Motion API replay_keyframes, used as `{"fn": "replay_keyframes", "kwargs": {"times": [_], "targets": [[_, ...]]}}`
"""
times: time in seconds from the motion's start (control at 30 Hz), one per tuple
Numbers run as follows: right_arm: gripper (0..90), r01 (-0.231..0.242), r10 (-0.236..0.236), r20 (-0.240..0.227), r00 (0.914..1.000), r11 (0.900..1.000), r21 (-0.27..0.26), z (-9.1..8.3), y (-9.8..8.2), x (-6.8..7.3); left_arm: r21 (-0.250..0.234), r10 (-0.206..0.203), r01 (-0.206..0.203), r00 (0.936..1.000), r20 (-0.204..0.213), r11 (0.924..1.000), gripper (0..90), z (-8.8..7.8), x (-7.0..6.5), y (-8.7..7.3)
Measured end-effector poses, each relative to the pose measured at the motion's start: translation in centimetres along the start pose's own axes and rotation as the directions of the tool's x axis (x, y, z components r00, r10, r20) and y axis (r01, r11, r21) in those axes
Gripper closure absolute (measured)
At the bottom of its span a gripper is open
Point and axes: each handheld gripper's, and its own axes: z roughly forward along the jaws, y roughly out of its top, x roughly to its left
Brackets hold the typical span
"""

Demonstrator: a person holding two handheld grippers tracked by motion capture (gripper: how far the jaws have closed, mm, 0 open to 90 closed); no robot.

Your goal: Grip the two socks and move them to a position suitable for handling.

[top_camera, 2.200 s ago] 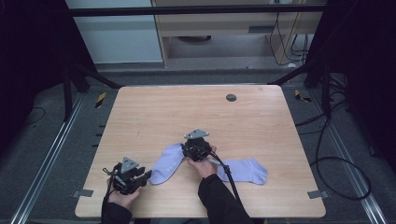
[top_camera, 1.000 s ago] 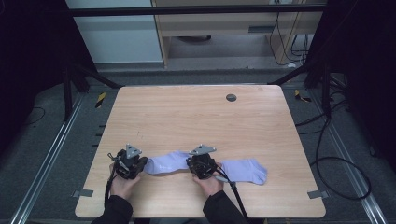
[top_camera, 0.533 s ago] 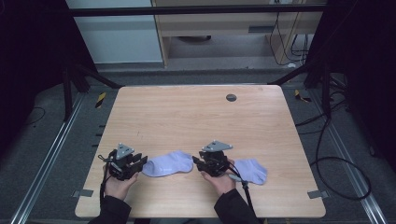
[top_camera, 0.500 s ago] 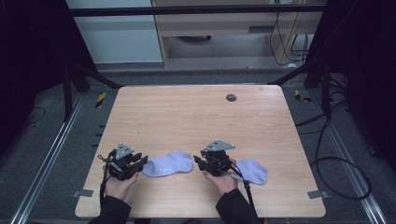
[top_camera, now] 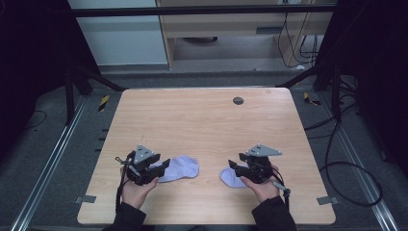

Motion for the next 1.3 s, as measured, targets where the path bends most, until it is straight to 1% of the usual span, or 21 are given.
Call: {"fn": "replay_keyframes", "kwargs": {"times": [0.13,0.2,0.27,0.33,0.4,0.5,0.57,0.7,0.8,0.83,0.87,0.97,1.07,1.17,1.3], "targets": [[46.6,-0.016,0.016,0.022,0.9996,1.000,-0.011,-1.5,-0.9,-1.3,0.001,0.020,-0.021,0.9995,0.025,0.9998,52.4,0.9,-1.6,0.9],[46.3,-0.011,0.011,0.034,0.9994,1.000,-0.009,-2.1,-1.3,-1.9,0.002,0.035,-0.035,0.9988,0.035,0.9994,52.3,1.5,-2.5,1.3],[46.1,-0.007,0.007,0.046,0.9989,1.000,-0.005,-2.7,-1.7,-2.5,0.007,0.054,-0.054,0.9975,0.045,0.9985,52.2,2.0,-3.5,1.7],[46.4,-0.013,0.013,0.059,0.9982,1.000,-0.002,-3.2,-2.2,-3.0,0.003,0.063,-0.063,0.9960,0.064,0.9980,51.7,2.5,-4.4,2.0],[47.0,-0.008,0.009,0.069,0.9976,1.000,-0.003,-3.7,-2.7,-3.7,0.013,0.084,-0.086,0.9938,0.073,0.9962,51.6,2.9,-5.2,2.2],[47.9,-0.024,0.024,0.077,0.9968,1.000,0.002,-4.3,-3.6,-4.3,0.017,0.096,-0.098,0.9917,0.085,0.9950,51.9,3.6,-6.2,2.4],[48.1,-0.020,0.019,0.086,0.9961,1.000,0.009,-4.4,-4.0,-4.7,0.020,0.100,-0.102,0.9904,0.096,0.9946,52.2,4.1,-7.0,2.4],[48.6,-0.013,0.009,0.105,0.9944,0.999,0.040,-4.3,-5.1,-5.2,0.032,0.110,-0.115,0.9868,0.119,0.9929,52.1,5.6,-8.6,2.4],[49.3,-0.006,0.000,0.110,0.9939,0.999,0.054,-4.2,-5.5,-5.7,0.040,0.118,-0.124,0.9852,0.124,0.9915,52.3,6.5,-9.6,2.3],[49.6,-0.010,0.003,0.115,0.9933,0.998,0.061,-4.2,-5.6,-5.8,0.046,0.124,-0.130,0.9843,0.126,0.9904,52.5,6.9,-9.9,2.2],[49.8,-0.023,0.015,0.118,0.9929,0.998,0.064,-4.2,-5.7,-5.9,0.050,0.128,-0.135,0.9834,0.128,0.9896,52.7,7.2,-10.2,2.1],[51.1,-0.018,0.009,0.130,0.9914,0.997,0.069,-4.2,-5.9,-6.4,0.062,0.134,-0.143,0.9817,0.135,0.9877,53.9,8.1,-10.9,1.9],[53.0,-0.032,0.019,0.143,0.9895,0.995,0.089,-4.0,-6.2,-6.9,0.073,0.144,-0.156,0.9792,0.143,0.9850,56.8,8.9,-11.5,1.6],[54.5,-0.035,0.018,0.147,0.9890,0.993,0.111,-3.7,-6.5,-7.2,0.082,0.145,-0.158,0.9777,0.152,0.9840,58.6,9.5,-12.0,1.4],[58.1,-0.034,0.011,0.168,0.9858,0.990,0.134,-3.3,-6.6,-7.6,0.105,0.141,-0.159,0.9771,0.159,0.9817,61.5,10.8,-12.5,1.1]]}}
